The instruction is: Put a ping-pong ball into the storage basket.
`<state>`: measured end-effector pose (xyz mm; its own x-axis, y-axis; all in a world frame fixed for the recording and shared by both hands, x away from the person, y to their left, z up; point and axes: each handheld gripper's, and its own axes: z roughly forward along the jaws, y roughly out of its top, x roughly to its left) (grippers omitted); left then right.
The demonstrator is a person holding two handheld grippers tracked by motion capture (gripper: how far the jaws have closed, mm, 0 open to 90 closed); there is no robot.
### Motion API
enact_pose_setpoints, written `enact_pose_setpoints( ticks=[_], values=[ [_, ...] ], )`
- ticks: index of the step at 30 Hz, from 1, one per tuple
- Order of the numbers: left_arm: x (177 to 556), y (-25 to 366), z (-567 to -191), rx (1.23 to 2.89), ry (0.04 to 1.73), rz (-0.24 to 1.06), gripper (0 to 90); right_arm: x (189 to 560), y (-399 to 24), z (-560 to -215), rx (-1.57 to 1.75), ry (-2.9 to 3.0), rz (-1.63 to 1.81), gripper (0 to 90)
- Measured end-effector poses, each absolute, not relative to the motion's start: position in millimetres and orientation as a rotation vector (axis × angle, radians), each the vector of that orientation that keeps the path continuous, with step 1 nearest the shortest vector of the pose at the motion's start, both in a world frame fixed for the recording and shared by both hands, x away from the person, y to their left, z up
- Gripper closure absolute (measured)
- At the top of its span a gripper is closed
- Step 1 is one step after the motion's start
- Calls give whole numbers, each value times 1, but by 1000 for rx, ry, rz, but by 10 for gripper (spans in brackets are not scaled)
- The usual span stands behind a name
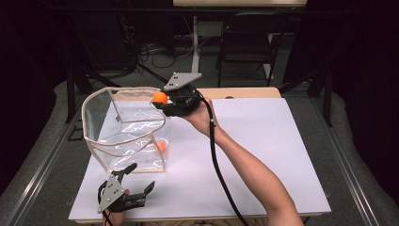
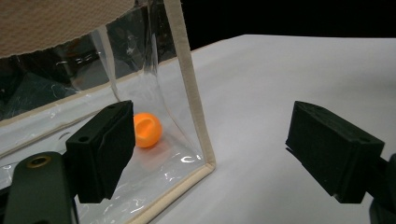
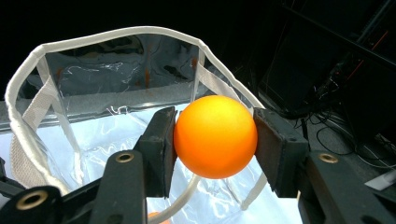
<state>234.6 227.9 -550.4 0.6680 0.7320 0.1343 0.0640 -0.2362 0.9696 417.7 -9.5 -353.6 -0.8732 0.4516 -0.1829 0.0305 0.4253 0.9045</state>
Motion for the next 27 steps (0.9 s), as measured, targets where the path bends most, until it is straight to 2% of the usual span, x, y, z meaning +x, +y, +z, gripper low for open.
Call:
enact_pose_setpoints(
  ticks=[27],
  values=[
    [234,228,-550,1713,644,712,156,415,10,-358,368,2310,1434,512]
  ],
)
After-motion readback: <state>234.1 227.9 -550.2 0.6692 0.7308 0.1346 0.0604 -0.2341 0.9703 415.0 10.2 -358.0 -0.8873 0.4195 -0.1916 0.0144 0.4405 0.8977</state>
